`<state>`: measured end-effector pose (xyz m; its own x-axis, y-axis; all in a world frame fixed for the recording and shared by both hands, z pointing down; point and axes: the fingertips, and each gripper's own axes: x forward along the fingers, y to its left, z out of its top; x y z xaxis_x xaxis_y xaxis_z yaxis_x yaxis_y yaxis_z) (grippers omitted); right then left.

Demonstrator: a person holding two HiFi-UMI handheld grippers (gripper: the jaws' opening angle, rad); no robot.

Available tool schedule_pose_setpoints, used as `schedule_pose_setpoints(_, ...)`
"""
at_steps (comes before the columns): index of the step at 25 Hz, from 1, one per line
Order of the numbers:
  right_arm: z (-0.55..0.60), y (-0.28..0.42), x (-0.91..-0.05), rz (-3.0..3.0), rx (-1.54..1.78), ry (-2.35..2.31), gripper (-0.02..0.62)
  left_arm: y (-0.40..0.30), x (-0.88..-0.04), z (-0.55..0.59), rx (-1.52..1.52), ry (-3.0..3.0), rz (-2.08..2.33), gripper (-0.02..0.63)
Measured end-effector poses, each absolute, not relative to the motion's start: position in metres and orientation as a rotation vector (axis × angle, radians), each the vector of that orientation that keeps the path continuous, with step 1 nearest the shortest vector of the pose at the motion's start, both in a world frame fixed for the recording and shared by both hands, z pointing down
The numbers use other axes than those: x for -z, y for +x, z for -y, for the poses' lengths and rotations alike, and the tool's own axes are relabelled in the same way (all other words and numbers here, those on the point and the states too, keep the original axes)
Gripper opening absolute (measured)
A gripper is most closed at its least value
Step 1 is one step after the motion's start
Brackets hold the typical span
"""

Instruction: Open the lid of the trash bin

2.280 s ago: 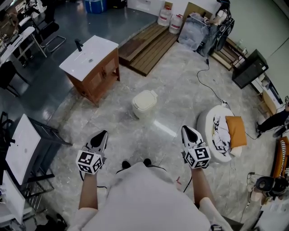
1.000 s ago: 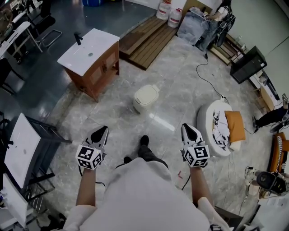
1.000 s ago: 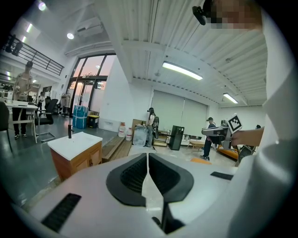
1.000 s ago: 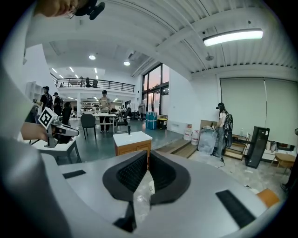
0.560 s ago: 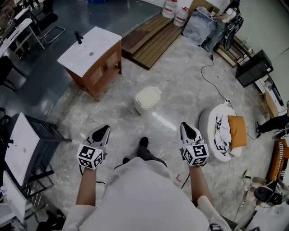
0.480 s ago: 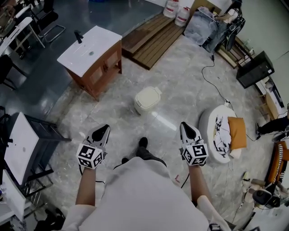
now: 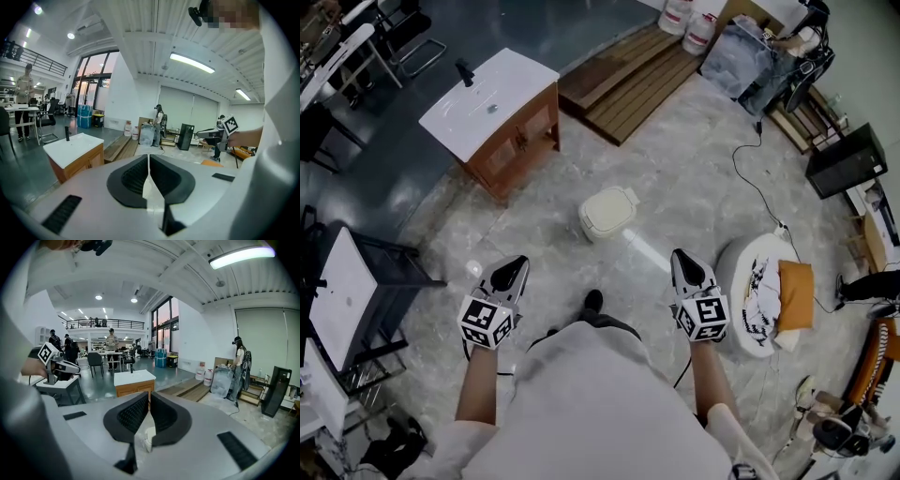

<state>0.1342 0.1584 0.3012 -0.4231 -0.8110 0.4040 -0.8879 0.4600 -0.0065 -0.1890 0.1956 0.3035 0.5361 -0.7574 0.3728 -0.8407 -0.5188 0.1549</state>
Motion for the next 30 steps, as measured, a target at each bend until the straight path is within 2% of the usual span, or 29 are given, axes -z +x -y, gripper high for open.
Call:
schedule_pose_setpoints(15,-0.086,0.169,-0.328,2.425,-0.369,1.328,0.037,-0.133,-0.316,-0.143,-0.413,2.392,1.373,0.028)
schedule_pose_setpoints(30,-0.057,0.18,-0.351,2.376,-0.447,1.362,0.037,-0.113,-0.328,-0.084,-0.449,2.431,1.279,0.028)
